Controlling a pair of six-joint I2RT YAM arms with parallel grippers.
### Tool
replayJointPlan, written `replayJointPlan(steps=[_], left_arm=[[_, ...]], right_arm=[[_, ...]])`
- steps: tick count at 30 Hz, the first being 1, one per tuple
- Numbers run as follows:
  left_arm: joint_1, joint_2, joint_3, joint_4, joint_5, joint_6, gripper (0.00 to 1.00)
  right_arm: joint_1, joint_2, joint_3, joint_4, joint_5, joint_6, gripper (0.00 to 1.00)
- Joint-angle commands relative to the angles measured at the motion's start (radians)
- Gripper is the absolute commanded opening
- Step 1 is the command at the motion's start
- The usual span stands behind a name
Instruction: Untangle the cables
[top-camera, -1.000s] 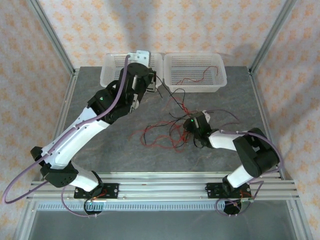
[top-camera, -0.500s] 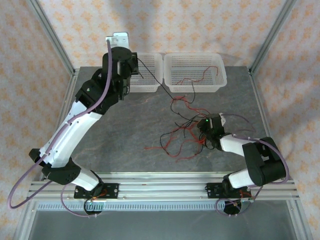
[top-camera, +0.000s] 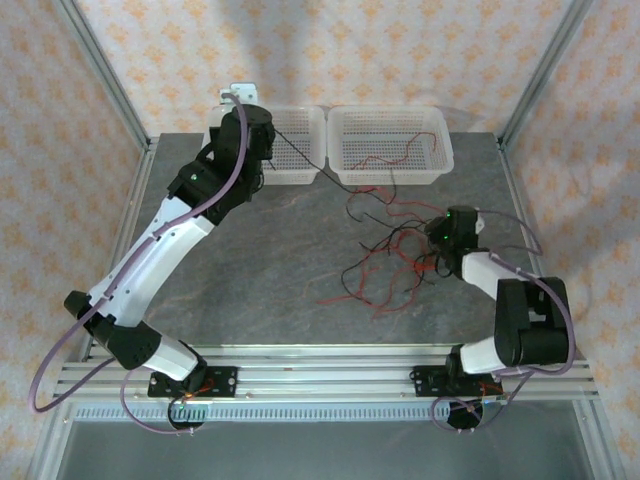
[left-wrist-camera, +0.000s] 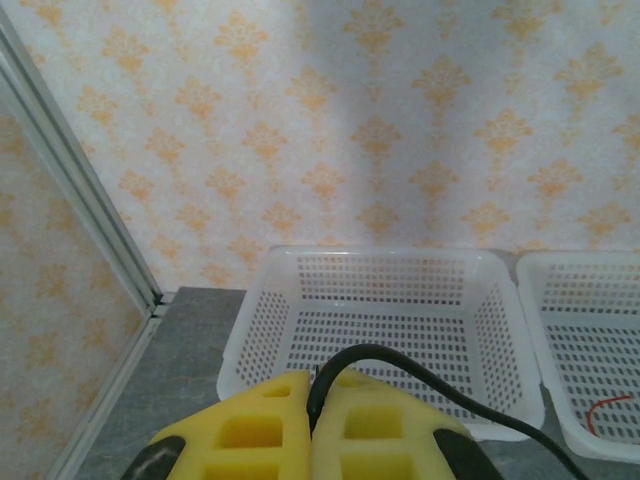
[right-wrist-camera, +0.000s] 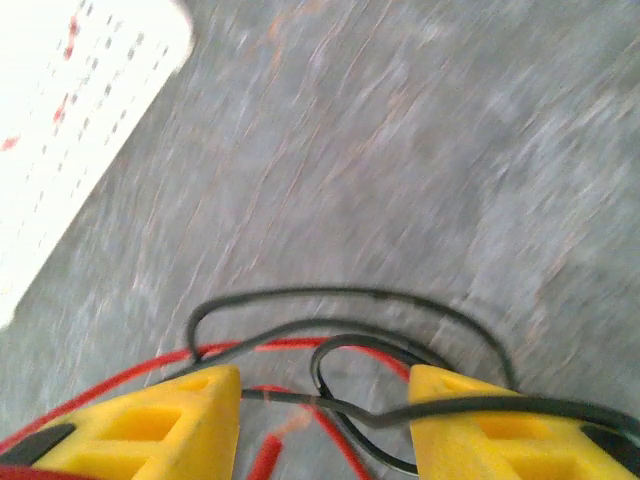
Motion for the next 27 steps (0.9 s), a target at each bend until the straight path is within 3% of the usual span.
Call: replayJointPlan(steps=[1,5,11,16,19,27], left_arm=[[0.030,-0.060,-0.022,0.020,-0.054,-0.002,0.00],[0.053,-0.097,-0.070,0.019,-0.055,-0.013,0.00],[0.065,-0.132,-0.137,0.016,-0.048,-0.048,0.00],[0.065,-0.138,-0.152,0.011,0.042,-0.071,0.00],[0.064,-0.129,-0.146,0.032,0.086,-0.070,0.00],[0.065,0.013,0.003,0.105,0.073,0.008,0.00]], right_arm=[[-0.083,0.039,0.029,-0.020,-0.046,-0.031,0.47],[-0.139,0.072,0.047,-0.018,-0.069,-0.036,0.47],[-0.143,0.091,0.038,-0.005,-0.130,-0.042,0.47],[-0.123,0.034,0.017,-0.042,-0.239,-0.077,0.49],[-0.080,-0.040,0.014,-0.110,-0.268,-0.107,0.55],[0.011,-0.298,0.026,-0.301,-0.288,-0.145,0.76]])
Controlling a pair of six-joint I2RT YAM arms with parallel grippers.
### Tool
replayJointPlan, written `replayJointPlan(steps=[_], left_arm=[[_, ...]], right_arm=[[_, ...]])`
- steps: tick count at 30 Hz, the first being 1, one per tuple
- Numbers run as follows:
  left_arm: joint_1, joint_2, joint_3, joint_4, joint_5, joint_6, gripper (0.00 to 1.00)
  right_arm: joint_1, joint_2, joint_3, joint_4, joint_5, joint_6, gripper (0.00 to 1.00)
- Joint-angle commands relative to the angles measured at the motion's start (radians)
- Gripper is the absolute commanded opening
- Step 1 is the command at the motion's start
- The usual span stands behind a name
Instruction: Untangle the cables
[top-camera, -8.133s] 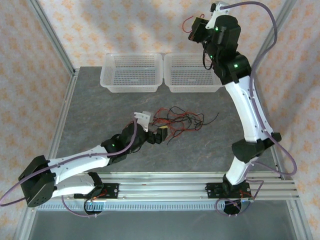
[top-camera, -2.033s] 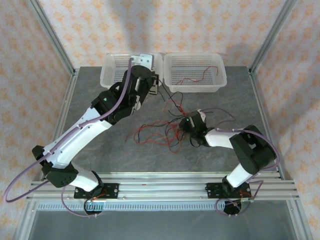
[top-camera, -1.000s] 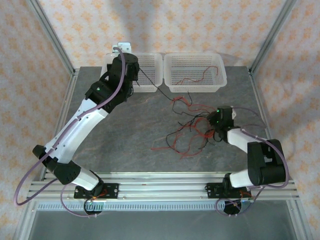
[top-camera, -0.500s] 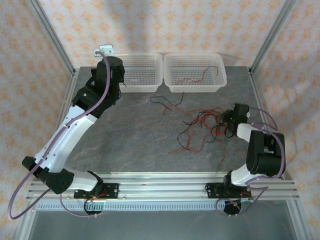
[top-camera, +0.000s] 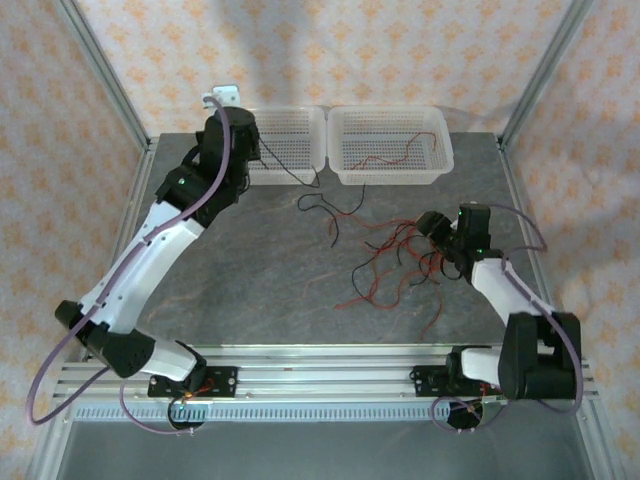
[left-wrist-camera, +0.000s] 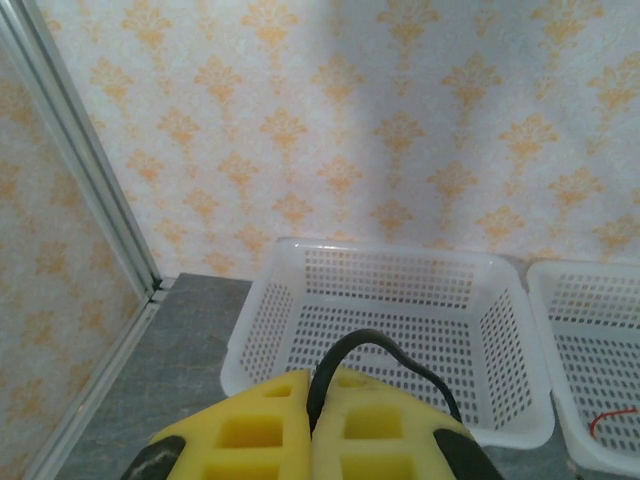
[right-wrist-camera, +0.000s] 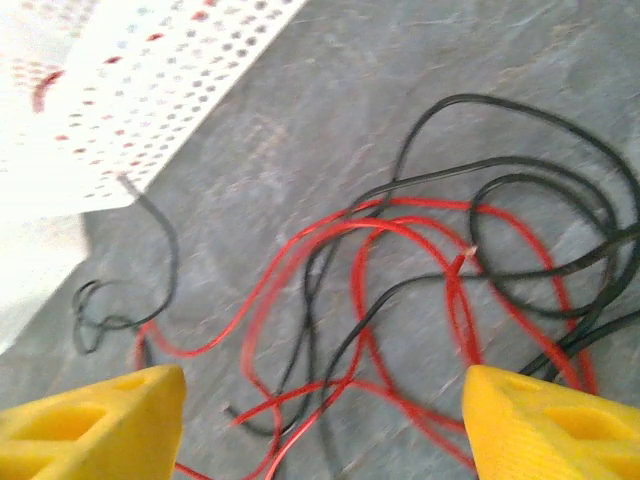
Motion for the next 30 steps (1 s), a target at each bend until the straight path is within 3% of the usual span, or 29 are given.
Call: replayJointPlan(steps=[1,7,16,30], left_arm=[[0.005,0.063,0.079,0.081,0.009,0.059,0.00],[0.006,0.179,0.162,0.246,0.019,0.159,0.00],[0.038,0.352,0.293,0.416,-0.017,0.305,0.00],[0.177,0.749,0.518,0.436,0.036,0.281,0.00]], right_arm=[[0.014,-0.103,0.012,-0.122,-0.026,-0.031,0.79],[0.022,-0.241,0.039,-0.225,-0.072,-0.038,0.86],[0.028,-0.340,0.013,-0.246,-0.133,0.001,0.86],[0.029,-0.384,-0.072,-0.266,-0.104,0.007,0.84]])
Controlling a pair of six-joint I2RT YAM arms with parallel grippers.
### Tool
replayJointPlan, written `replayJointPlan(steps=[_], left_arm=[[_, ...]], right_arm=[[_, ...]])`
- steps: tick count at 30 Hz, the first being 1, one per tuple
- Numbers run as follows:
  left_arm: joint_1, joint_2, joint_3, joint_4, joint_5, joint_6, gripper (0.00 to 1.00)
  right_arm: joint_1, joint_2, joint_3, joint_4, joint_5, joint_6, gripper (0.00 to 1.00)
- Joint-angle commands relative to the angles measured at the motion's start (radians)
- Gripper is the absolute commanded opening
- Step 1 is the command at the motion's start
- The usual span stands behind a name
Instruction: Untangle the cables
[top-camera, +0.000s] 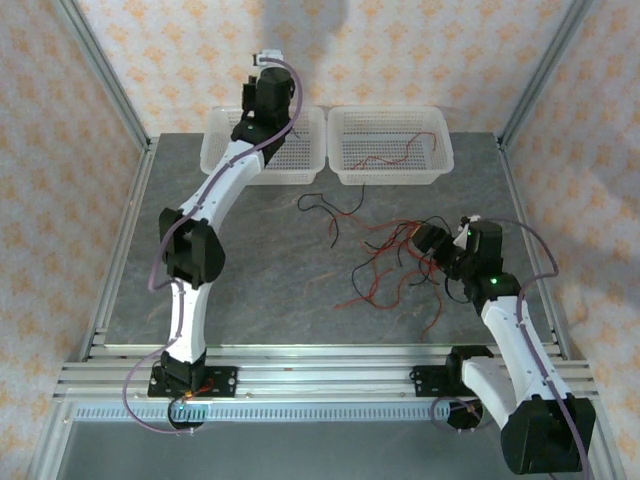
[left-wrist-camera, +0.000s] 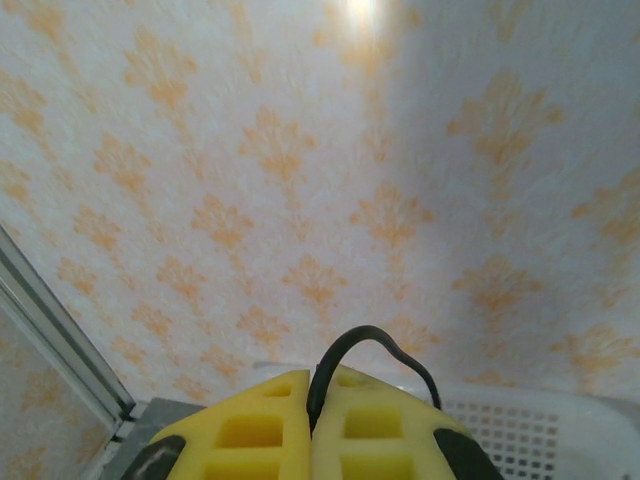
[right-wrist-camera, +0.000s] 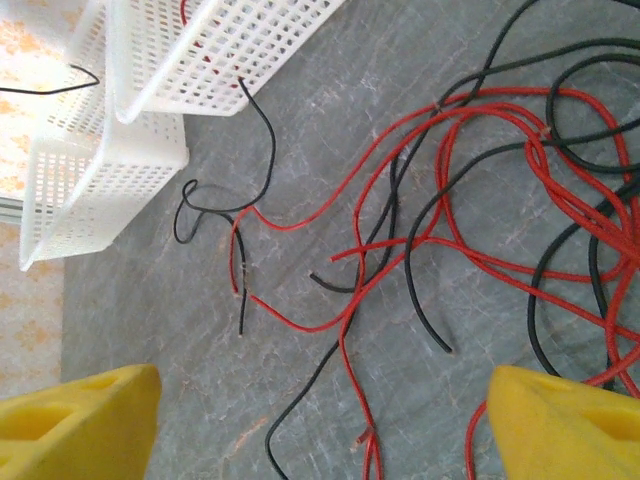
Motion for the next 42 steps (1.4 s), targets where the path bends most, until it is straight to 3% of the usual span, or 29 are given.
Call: replayJointPlan(steps=[1,12,14,18,21,23,31,38,42], left_arm=[[0.020,0.049,0.049,-0.001,0.033,-0.027,0.00],[0.074,0.137,-0.098,-0.100,0.235,-0.255,0.02],[0.074,0.135,-0.107,-0.116,0.276,-0.277,0.13],[0.074,0.146,-0.075,-0.178,0.316,-0.303,0.46],[0.075,0.169,-0.036,-0.228,0.304,-0.300,0.63],[0.077,0.177,-0.022,-0.243,0.294,-0.294,0.69],[0.078,0.092,-0.060,-0.258,0.321,-0.319,0.70],[0.058,-0.168,-0.263,-0.229,0.368,-0.365,0.72],[0.025,-0.327,-0.418,-0.232,0.385,-0.382,0.72]], right_arm=[[0.005,-0.024,-0.015,-0.015,0.015,0.014,0.84],[0.009,-0.010,0.003,-0.015,0.018,0.018,0.84],[0.017,-0.002,0.016,-0.023,0.034,0.014,0.84],[0.041,0.007,0.030,-0.028,0.061,0.018,0.83],[0.082,0.013,0.037,-0.028,0.094,0.028,0.83],[0.125,0.024,0.041,-0.028,0.127,0.038,0.83],[0.310,0.109,0.059,-0.028,0.260,0.079,0.80],[0.462,0.220,0.079,-0.062,0.361,0.107,0.71],[0.495,0.256,0.076,-0.063,0.410,0.122,0.70]])
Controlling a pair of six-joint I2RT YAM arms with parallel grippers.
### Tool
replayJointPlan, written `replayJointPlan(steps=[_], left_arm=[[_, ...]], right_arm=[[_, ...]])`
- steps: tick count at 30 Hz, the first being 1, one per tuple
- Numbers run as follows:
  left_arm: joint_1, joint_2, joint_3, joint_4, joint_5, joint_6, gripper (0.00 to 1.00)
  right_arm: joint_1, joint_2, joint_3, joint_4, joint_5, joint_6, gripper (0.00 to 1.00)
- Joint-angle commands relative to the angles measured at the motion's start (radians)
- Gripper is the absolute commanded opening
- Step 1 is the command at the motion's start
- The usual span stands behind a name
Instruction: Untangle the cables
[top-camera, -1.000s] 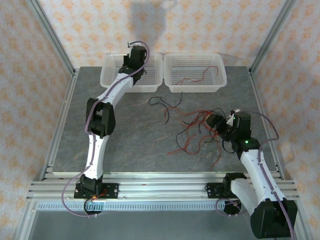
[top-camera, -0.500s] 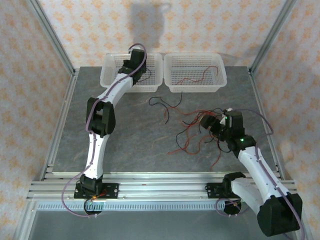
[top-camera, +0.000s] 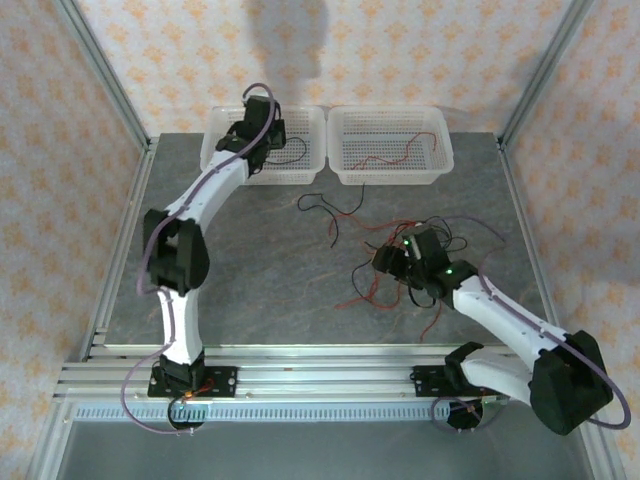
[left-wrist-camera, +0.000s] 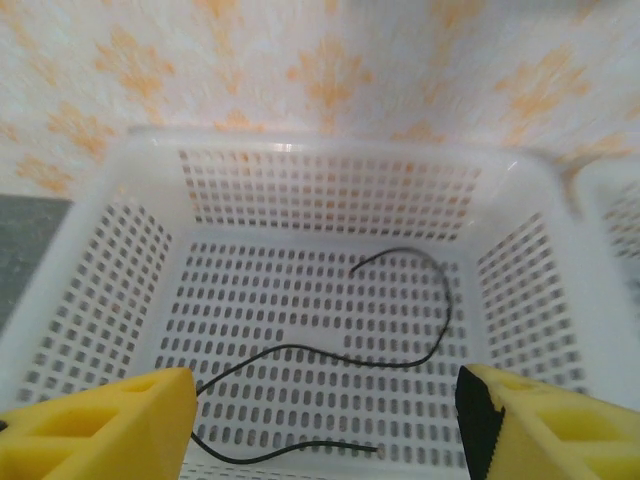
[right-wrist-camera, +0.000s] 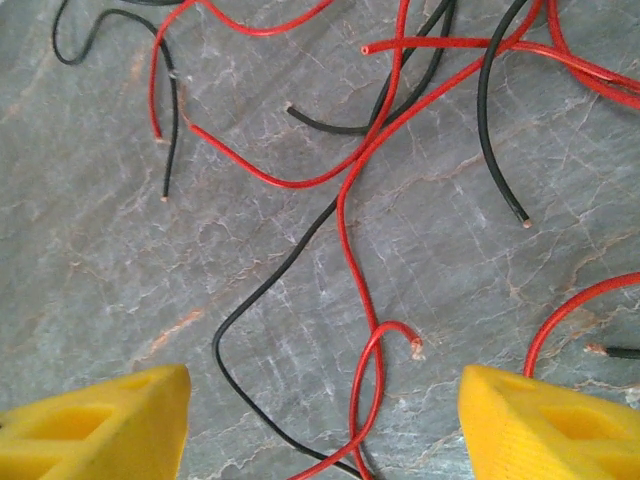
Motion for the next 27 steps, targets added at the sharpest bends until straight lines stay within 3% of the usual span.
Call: replayJointPlan(steps=[1,8,27], left_arm=[[-0.043,-0.149,-0.109,0.012,0.025,-0.033,0.72],[-0.135,-0.366,-0.419,0.103,0.049,-0.090,0.72],[-0.319,-0.660,-0.844,0.284,0.159,-0.145,0.72]], right_arm=[[0.015,0.021,0.023,-0.021,0.097,0.023,0.70],[0.022,0.118,0.017,0.039,0.105,0.023,0.65],[0.032,0.213,0.043,0.085,0.188,0.017,0.22]])
